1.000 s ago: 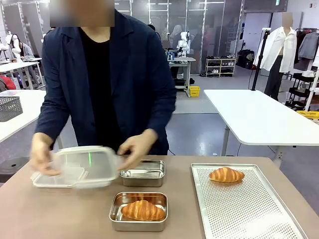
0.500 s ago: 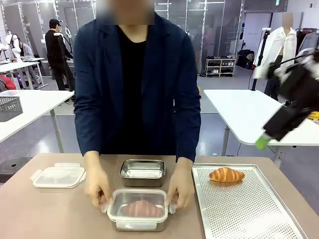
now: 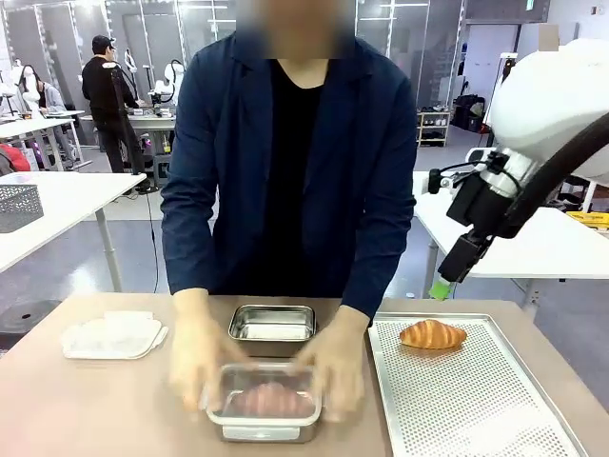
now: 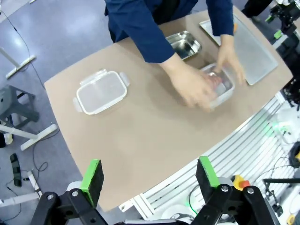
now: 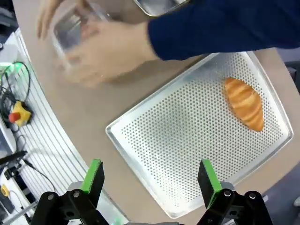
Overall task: Place the bread into the airtight container.
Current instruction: Pick up a Butter Roll and place it into an empty Airtight Container.
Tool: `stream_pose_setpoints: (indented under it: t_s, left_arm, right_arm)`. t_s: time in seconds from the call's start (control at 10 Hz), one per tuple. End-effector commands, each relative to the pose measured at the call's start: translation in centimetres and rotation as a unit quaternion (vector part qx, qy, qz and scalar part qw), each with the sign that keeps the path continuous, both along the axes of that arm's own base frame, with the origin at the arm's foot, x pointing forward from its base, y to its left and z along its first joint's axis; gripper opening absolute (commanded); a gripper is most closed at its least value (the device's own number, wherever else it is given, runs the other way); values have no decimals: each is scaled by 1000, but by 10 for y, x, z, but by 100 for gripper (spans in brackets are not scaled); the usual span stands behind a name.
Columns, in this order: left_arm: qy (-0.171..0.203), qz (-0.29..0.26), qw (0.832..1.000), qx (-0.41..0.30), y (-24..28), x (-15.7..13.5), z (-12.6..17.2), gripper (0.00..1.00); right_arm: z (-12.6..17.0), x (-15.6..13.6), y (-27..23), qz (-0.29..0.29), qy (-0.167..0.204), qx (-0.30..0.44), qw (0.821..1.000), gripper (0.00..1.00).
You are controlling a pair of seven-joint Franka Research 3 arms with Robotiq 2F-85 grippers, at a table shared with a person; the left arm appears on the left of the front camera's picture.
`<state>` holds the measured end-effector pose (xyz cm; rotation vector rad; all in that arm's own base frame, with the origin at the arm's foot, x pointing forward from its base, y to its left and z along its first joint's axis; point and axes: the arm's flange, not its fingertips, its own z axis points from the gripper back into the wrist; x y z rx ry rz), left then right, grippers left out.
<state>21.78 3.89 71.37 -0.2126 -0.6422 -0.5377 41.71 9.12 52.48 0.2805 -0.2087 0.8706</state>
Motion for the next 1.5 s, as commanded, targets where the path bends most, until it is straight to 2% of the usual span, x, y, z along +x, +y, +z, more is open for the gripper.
stream_pose_setpoints:
  t_s: [0.0, 0.1, 0.2, 0.3, 0.4, 0.5, 0.6, 0.8, 0.9, 1.0, 1.4]
  left_arm:
    - [-1, -4, 1000, 0, -1, 0, 1, 100]
    - [-1, -4, 1000, 0, -1, 0, 1, 100]
    - [-1, -4, 1000, 0, -1, 0, 1, 100]
    - [-1, -4, 1000, 0, -1, 0, 1, 100]
    - [-1, -4, 1000, 0, -1, 0, 1, 100]
    - [-1, -4, 1000, 0, -1, 0, 1, 100]
    - [-1, -4, 1000, 0, -1, 0, 1, 100]
    - [-1, -4, 1000, 0, -1, 0, 1, 100]
    - [-1, -4, 1000, 0, -1, 0, 1, 100]
    - [-1, -4, 1000, 0, -1, 0, 1, 100]
    - [-1, -4, 1000, 0, -1, 0, 1, 100]
  right_arm:
    - [16, 3, -25, -14, -12, 6, 1000, 100]
    - [43, -23, -78, -43, -55, 48, 996, 100]
    - [68, -61, -180, -134, -99, 114, 979, 100]
    - [72, -116, -282, -226, -122, 153, 954, 100]
    - [65, -155, -326, -266, -129, 164, 941, 100]
    - [55, -182, -343, -282, -141, 179, 932, 100]
    - [40, -196, -353, -294, -141, 202, 924, 100]
    - [15, -209, -365, -320, -130, 221, 912, 100]
    - [11, -207, -364, -318, -122, 228, 912, 100]
    - [24, -229, -383, -328, -136, 222, 908, 100]
    - [24, -229, -383, -328, -136, 222, 908, 100]
